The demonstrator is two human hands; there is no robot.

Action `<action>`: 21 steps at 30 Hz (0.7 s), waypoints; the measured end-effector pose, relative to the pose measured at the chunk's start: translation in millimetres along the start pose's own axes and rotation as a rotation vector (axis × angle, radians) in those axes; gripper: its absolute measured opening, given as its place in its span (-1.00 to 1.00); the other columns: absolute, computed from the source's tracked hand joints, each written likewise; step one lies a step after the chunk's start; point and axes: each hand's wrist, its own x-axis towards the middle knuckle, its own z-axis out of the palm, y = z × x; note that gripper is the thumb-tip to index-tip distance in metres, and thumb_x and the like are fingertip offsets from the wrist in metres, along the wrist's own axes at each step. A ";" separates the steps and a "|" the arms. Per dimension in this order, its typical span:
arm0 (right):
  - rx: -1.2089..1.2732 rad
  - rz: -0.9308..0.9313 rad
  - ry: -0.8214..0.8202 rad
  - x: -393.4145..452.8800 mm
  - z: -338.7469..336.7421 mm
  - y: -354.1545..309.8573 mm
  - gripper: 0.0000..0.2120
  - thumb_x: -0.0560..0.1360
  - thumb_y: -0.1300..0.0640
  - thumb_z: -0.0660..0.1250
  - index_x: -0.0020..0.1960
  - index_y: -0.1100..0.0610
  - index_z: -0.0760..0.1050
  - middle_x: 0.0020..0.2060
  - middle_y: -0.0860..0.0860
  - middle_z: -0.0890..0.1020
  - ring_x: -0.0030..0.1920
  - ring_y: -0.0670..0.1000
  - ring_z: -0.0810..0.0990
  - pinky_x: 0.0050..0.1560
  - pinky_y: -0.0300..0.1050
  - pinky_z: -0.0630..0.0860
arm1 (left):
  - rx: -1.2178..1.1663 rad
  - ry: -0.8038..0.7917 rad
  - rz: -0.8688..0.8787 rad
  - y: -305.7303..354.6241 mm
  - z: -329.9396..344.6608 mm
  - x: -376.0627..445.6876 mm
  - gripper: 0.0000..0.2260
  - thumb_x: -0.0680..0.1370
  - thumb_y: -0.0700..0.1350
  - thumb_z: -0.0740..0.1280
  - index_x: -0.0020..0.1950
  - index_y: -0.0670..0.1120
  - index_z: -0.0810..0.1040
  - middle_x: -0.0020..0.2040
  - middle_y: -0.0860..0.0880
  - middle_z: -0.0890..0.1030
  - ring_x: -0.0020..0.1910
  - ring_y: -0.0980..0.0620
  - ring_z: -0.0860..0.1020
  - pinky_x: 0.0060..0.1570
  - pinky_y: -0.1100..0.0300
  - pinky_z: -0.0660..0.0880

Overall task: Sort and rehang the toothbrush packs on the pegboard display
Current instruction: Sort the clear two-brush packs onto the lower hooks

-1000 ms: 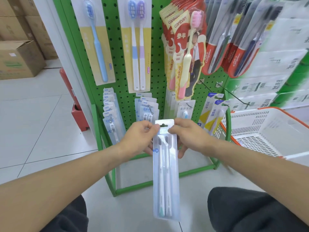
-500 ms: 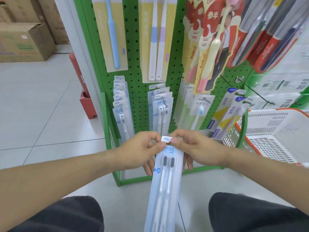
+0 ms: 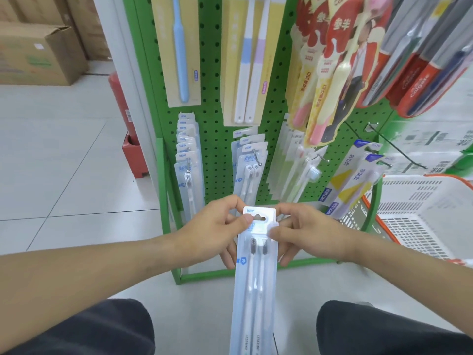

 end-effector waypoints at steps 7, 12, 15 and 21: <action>0.070 -0.047 0.106 -0.6 0.9 -1.2 -0.89 0.63 0.35 0.27 0.14 0.29 0.50 -0.19 0.30 0.70 -0.23 0.23 0.69 -0.24 -0.02 0.68 | -0.010 -0.021 -0.002 7.4 0.1 5.1 -0.88 0.70 -0.07 0.23 0.06 -0.12 0.43 -0.15 -0.30 0.68 -0.29 -0.31 0.65 -0.37 0.00 0.64; 0.146 -0.064 0.191 -2.9 -7.6 1.1 -0.80 0.54 0.48 0.31 0.14 0.33 0.49 -0.19 0.22 0.73 -0.27 0.10 0.71 -0.26 -0.02 0.69 | 0.036 -0.133 -0.030 10.1 -1.6 4.7 -0.79 0.70 -0.14 0.21 0.17 -0.30 0.45 -0.08 -0.36 0.67 -0.17 -0.33 0.67 -0.21 -0.05 0.69; 0.188 -0.063 0.189 -3.9 -7.8 3.1 -0.74 0.50 0.50 0.37 0.14 0.31 0.48 -0.11 0.25 0.74 -0.20 0.14 0.72 -0.27 -0.04 0.67 | 0.037 -0.152 -0.031 12.4 -1.7 4.3 -0.82 0.66 -0.24 0.25 0.18 -0.34 0.42 -0.05 -0.36 0.67 -0.09 -0.30 0.69 -0.09 -0.13 0.68; 0.229 -0.113 0.204 -3.3 -8.6 4.7 -0.48 0.31 0.44 0.55 0.19 0.19 0.48 -0.07 0.21 0.71 -0.16 0.25 0.64 -0.24 0.05 0.66 | -0.005 -0.093 -0.014 15.4 4.2 5.6 -0.68 0.54 -0.38 0.35 0.25 -0.16 0.44 0.05 -0.19 0.70 -0.02 -0.25 0.70 -0.09 -0.12 0.68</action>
